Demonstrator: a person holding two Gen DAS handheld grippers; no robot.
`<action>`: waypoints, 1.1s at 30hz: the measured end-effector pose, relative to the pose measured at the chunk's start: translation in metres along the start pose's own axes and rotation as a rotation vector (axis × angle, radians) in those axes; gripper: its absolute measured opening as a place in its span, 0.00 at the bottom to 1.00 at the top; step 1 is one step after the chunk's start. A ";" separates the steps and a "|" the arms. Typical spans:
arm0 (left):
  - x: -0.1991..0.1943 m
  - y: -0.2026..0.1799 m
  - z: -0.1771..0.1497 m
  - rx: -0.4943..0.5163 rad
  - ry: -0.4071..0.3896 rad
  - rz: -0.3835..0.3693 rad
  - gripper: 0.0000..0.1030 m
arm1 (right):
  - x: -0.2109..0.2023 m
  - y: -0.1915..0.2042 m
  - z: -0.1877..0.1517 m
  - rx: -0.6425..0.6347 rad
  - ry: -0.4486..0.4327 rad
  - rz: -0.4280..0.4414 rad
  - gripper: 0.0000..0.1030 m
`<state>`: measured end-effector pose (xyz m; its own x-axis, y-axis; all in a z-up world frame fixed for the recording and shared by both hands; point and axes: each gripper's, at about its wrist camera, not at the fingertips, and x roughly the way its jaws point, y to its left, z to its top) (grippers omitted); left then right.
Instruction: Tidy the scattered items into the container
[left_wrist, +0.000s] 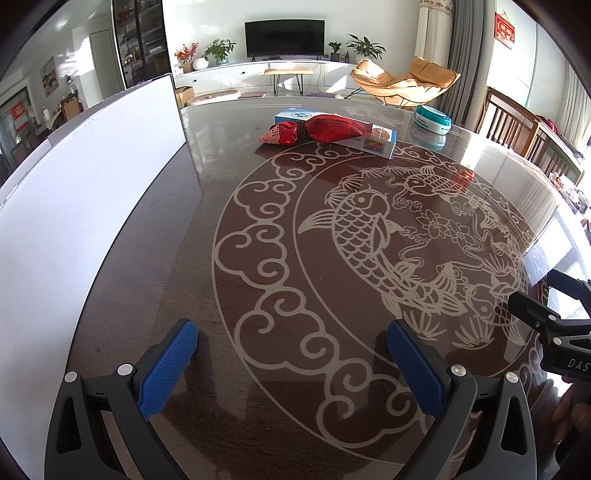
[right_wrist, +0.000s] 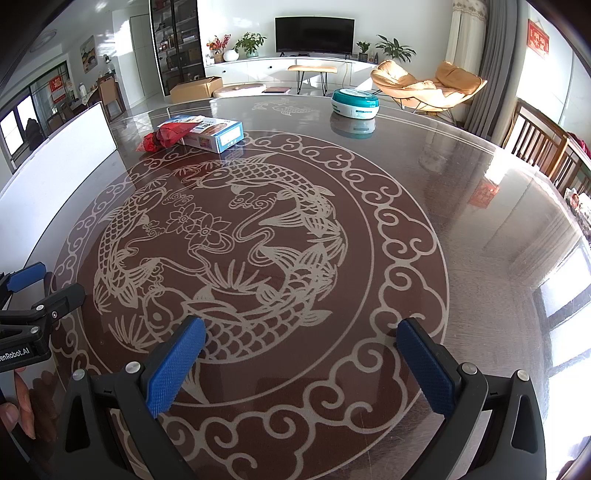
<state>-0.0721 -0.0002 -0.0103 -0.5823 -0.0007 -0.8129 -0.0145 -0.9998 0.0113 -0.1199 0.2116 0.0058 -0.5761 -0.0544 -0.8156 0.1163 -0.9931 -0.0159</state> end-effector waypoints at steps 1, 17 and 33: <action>0.001 0.003 0.002 0.000 0.001 -0.001 1.00 | 0.000 0.000 0.000 0.000 0.000 0.000 1.00; 0.002 0.012 0.005 -0.028 0.000 0.019 1.00 | 0.055 0.037 0.166 0.046 -0.098 0.033 1.00; 0.003 0.012 0.005 -0.028 0.000 0.019 1.00 | 0.050 0.120 0.124 -0.322 -0.051 0.118 1.00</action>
<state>-0.0778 -0.0121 -0.0093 -0.5826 -0.0193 -0.8125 0.0189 -0.9998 0.0103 -0.2353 0.0768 0.0353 -0.5819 -0.1805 -0.7930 0.4296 -0.8961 -0.1113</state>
